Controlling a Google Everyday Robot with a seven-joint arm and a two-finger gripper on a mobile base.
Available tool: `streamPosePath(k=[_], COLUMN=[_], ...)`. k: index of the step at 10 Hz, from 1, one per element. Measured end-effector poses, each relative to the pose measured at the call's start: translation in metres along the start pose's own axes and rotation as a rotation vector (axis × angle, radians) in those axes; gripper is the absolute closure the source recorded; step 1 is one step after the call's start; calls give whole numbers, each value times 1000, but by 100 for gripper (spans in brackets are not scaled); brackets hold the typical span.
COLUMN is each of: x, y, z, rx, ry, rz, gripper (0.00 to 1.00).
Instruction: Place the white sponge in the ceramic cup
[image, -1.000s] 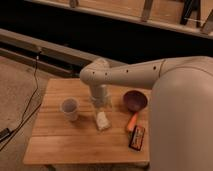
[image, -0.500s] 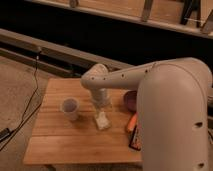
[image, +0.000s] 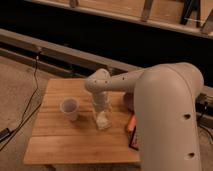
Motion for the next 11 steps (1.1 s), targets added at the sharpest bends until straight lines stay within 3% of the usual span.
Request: streamPosePath(k=[5, 11], x=[-10, -17], y=[4, 9], z=[11, 21], rx=[-37, -49], ry=[-2, 6], rz=[-14, -38], gripper=[35, 35])
